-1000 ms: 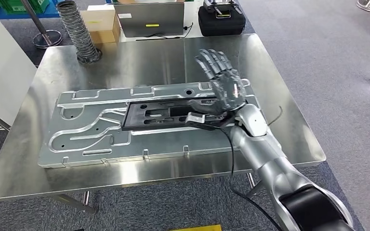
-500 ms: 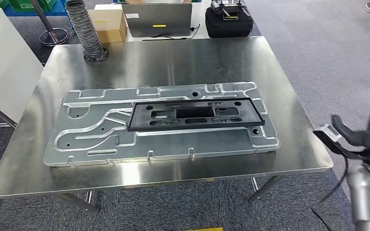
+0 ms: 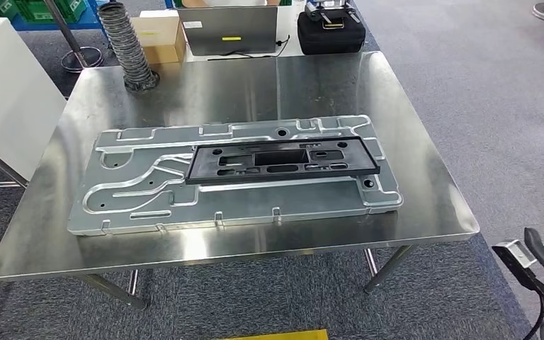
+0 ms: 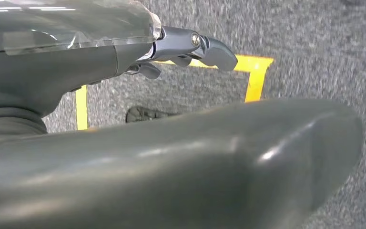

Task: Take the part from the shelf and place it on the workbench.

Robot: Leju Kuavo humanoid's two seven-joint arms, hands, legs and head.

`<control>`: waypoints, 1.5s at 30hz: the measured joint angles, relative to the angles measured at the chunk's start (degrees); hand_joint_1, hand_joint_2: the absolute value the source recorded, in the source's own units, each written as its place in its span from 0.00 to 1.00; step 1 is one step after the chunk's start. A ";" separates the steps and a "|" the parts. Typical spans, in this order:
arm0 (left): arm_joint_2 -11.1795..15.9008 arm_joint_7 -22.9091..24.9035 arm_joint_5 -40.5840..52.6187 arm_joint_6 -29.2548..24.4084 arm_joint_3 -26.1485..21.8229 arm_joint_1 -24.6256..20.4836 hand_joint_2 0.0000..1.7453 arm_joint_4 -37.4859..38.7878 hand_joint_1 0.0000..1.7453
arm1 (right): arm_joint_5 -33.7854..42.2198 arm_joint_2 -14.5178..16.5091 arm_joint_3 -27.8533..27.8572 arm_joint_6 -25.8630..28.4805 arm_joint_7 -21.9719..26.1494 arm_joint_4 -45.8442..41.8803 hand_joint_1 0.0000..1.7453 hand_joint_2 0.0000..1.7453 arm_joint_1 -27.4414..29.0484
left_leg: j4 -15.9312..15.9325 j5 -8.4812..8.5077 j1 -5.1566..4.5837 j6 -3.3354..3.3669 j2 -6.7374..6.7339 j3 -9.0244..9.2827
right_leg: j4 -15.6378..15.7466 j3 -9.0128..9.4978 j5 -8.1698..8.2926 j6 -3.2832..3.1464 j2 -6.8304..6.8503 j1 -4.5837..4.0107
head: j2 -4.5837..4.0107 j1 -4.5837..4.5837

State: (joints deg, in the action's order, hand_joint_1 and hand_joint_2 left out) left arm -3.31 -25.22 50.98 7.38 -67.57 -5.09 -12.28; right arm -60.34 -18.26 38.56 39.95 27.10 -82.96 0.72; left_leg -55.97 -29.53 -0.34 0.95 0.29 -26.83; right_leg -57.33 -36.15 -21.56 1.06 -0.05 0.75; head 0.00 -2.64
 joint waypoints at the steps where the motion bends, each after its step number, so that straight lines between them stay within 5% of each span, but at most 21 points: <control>1: -0.03 0.14 -0.04 0.07 -0.01 -0.04 0.00 0.00 0.00 | -0.09 0.25 -0.03 -0.01 -0.16 0.19 0.00 0.00 0.04 | 0.21 0.58 0.03 0.30 -0.10 -0.17 | -0.03 -0.09 0.00 0.34 -0.02 0.15 | 0.00 0.00; 3: -0.10 0.25 -0.21 0.31 -0.04 -0.13 0.00 0.00 0.00 | -0.06 0.73 -0.06 -0.02 -0.44 0.91 0.00 0.00 0.08 | 0.78 1.96 0.23 0.98 -0.35 -0.95 | -2.11 -1.05 -2.62 0.93 -0.04 0.34 | 0.00 0.00; 5: -0.20 0.28 -0.34 0.47 -0.13 -0.20 0.00 0.00 0.00 | -0.07 1.61 -0.09 -0.04 -0.52 2.05 0.00 0.00 0.26 | 0.90 3.10 0.29 1.34 -0.52 -2.30 | -8.65 -3.18 -8.22 1.50 -0.01 0.55 | 0.00 0.00; 7: -0.36 0.31 -0.36 0.49 -0.30 -0.16 0.00 0.00 0.00 | -0.32 3.14 -0.14 -0.14 -0.33 3.33 0.00 0.00 0.81 | 0.72 4.12 0.29 1.22 -0.57 -3.76 | -15.16 -4.39 -11.33 2.04 0.01 0.74 | 0.00 0.00; 9: -0.61 0.38 -0.36 0.49 -0.45 -0.08 0.00 0.00 0.00 | -1.22 4.71 -0.15 -0.27 -0.02 4.62 0.00 0.00 1.35 | 0.25 4.91 0.36 0.89 -0.59 -5.21 | -14.66 -2.03 -9.74 2.34 0.03 1.00 | 0.00 0.00; 11: -0.86 0.45 -0.35 0.49 -0.62 -0.03 0.00 0.00 0.00 | -2.54 5.91 -0.13 -0.35 0.39 6.37 0.00 0.00 1.39 | -0.64 5.39 0.43 0.39 -0.63 -6.61 | -6.90 3.80 -7.73 2.42 0.07 1.17 | 0.00 0.00; 13: -1.04 0.47 -0.31 0.49 -0.81 -0.06 0.00 0.00 0.00 | -3.53 6.94 0.05 -0.46 0.71 8.55 0.00 0.00 1.36 | -1.44 5.78 0.39 -0.27 -0.66 -7.46 | -0.84 7.57 -7.77 1.70 -0.09 0.93 | 0.00 -0.02; 17: -1.17 0.49 -0.04 0.49 -0.99 0.08 0.00 0.00 0.00 | -5.72 8.51 1.04 -0.55 1.22 13.31 0.00 0.00 1.13 | -2.21 5.79 0.58 -1.80 -0.57 -8.18 | 0.16 6.90 -7.11 -0.49 -0.12 0.60 | 0.00 -0.02; 19: -1.19 0.54 0.01 0.49 -1.04 0.21 0.00 0.00 0.00 | -6.36 9.21 1.51 -0.52 1.48 15.38 0.00 0.00 1.04 | -6.16 1.51 0.76 -2.25 -0.50 -9.65 | 0.35 5.75 -5.96 -1.43 0.09 0.65 | 0.00 -0.03; 22: -1.25 0.61 0.10 0.59 -1.08 0.26 0.00 0.00 0.00 | -7.19 10.31 2.25 -1.09 1.78 18.18 0.00 0.00 0.95 | -16.26 -5.16 0.81 -2.46 -0.49 -11.93 | 0.27 3.47 -4.21 -1.85 0.12 0.28 | 0.00 -0.03; 24: -1.26 0.61 0.18 0.65 -1.11 0.28 0.00 0.00 0.00 | -8.22 11.41 2.91 -1.36 2.22 20.61 0.00 0.00 0.90 | -17.04 -3.87 0.76 -2.18 -0.48 -10.05 | 0.19 1.98 -3.07 -1.85 0.12 -0.05 | 0.00 -0.03; 26: -1.22 0.60 0.28 0.67 -1.14 0.24 0.00 -0.01 0.00 | -9.33 12.60 3.59 -1.31 2.78 23.49 0.00 0.00 0.71 | -10.27 -1.01 0.45 -1.29 -0.43 -4.47 | 0.13 0.86 -2.05 -1.76 0.10 -0.32 | 0.00 -0.03; 28: -1.15 0.50 0.50 0.70 -1.16 0.08 0.00 -0.02 0.00 | -10.10 13.42 4.27 -1.09 3.23 26.75 0.00 0.00 0.19 | -2.05 -0.69 0.04 -0.45 -0.45 0.90 | 0.14 0.24 -1.05 -1.38 0.11 -0.49 | 0.00 -0.03; 32: -1.16 0.41 0.84 0.56 -1.19 0.07 0.00 -0.01 0.00 | -10.24 14.19 5.86 -0.70 3.67 34.37 0.00 0.00 -1.44 | 1.65 0.24 -0.13 0.46 -0.68 1.77 | 0.45 -0.14 0.20 -0.02 0.08 -0.22 | 0.00 -0.02; 33: -1.18 0.44 0.98 0.52 -1.19 0.10 0.00 -0.01 0.00 | -10.26 14.31 6.27 -0.66 3.56 36.29 0.00 0.00 -1.76 | 1.90 1.00 -0.02 0.86 -0.79 1.27 | -0.38 -0.56 -1.07 0.25 0.04 -0.16 | 0.00 -0.02; 36: -1.18 0.47 1.28 0.45 -1.20 0.20 0.00 0.00 0.00 | -11.65 14.41 7.26 -0.51 2.21 42.74 0.00 0.00 -2.91 | 2.03 3.12 0.09 1.46 -1.04 -1.16 | -9.76 -3.34 -9.58 0.93 0.02 0.13 | 0.00 -0.02; 38: -1.19 0.47 1.38 0.44 -1.21 0.28 0.00 0.00 0.00 | -12.68 14.43 7.58 -0.46 1.32 46.80 0.00 0.00 -3.39 | 1.62 4.30 0.10 1.31 -1.10 -2.97 | -15.83 -4.04 -11.37 1.37 0.04 0.39 | 0.00 -0.02; 39: -1.20 0.48 1.42 0.44 -1.21 0.34 0.00 0.00 0.00 | -12.92 14.43 7.73 -0.45 1.08 48.32 0.00 0.00 -3.51 | 1.23 4.80 0.14 1.15 -1.11 -3.94 | -16.30 -3.12 -10.23 1.54 0.05 0.56 | 0.00 -0.02; 41: -1.22 0.48 1.53 0.44 -1.21 0.46 0.00 -0.01 0.00 | -13.24 14.42 8.06 -0.52 0.56 50.74 0.00 0.00 -3.91 | 0.04 5.51 0.28 0.67 -1.12 -5.94 | -11.03 1.84 -7.36 1.78 0.08 0.90 | 0.00 -0.02; 43: -1.25 0.46 1.71 0.37 -1.20 0.49 0.00 -0.01 0.00 | -13.61 14.38 8.50 -1.13 -0.74 53.21 0.00 0.00 -4.62 | -1.34 5.92 0.29 0.03 -1.14 -7.48 | -2.96 7.44 -7.76 1.60 0.05 0.80 | 0.00 -0.03; 45: -1.28 0.42 2.04 0.31 -1.19 0.47 0.00 0.00 0.00 | -13.36 14.35 9.33 -2.46 -2.60 56.28 0.00 0.00 -5.00 | -1.97 6.48 0.30 -0.71 -1.15 -8.14 | 0.48 9.27 -9.09 0.90 0.03 0.45 | 0.00 -0.03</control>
State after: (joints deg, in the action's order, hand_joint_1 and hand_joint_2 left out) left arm -4.59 -24.80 53.01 7.69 -68.76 -4.63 -12.28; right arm -73.70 -3.90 47.89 37.50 24.49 -26.68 -4.29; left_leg -57.95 -23.05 -0.04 0.24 -0.86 -34.97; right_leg -56.85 -26.87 -30.65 1.95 -0.02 1.19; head 0.00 -2.68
